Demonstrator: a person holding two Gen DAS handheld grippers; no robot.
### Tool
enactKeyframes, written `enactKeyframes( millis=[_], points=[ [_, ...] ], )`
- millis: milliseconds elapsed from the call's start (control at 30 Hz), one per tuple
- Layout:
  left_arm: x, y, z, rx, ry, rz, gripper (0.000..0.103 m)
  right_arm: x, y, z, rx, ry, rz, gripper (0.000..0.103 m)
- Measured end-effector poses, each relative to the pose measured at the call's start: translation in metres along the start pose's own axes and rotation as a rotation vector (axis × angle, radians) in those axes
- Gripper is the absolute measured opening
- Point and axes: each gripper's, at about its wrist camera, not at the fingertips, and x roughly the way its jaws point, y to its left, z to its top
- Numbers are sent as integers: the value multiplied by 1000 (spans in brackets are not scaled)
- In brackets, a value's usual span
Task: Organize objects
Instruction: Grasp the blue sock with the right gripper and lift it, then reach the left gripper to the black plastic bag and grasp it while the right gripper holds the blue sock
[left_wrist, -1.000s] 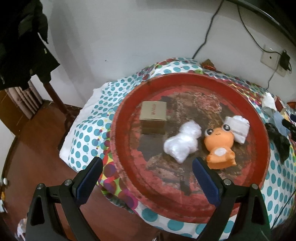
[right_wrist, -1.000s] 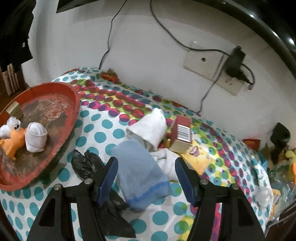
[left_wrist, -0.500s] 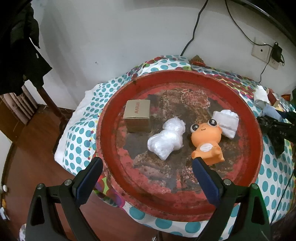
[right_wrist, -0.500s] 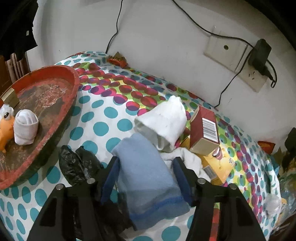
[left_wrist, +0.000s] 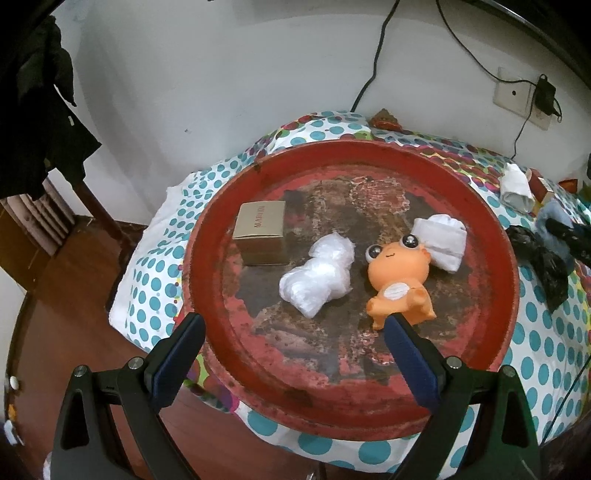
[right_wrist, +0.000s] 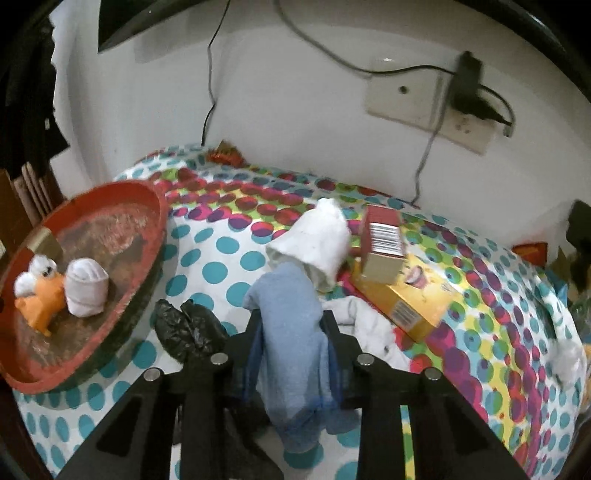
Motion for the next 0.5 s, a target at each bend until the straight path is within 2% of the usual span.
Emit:
enactKeyframes(
  millis=[200, 300, 500],
  points=[
    [-9, -13, 2, 28, -20, -15, 97, -27, -40, -18, 98, -50, -73, 30],
    [-18, -25, 4, 44, -38, -15, 97, -31, -67, -29, 165, -41, -109, 30],
    [-36, -66, 16, 92, -46, -73, 97, -34, -112, -53, 236, -22, -185, 30]
  ],
)
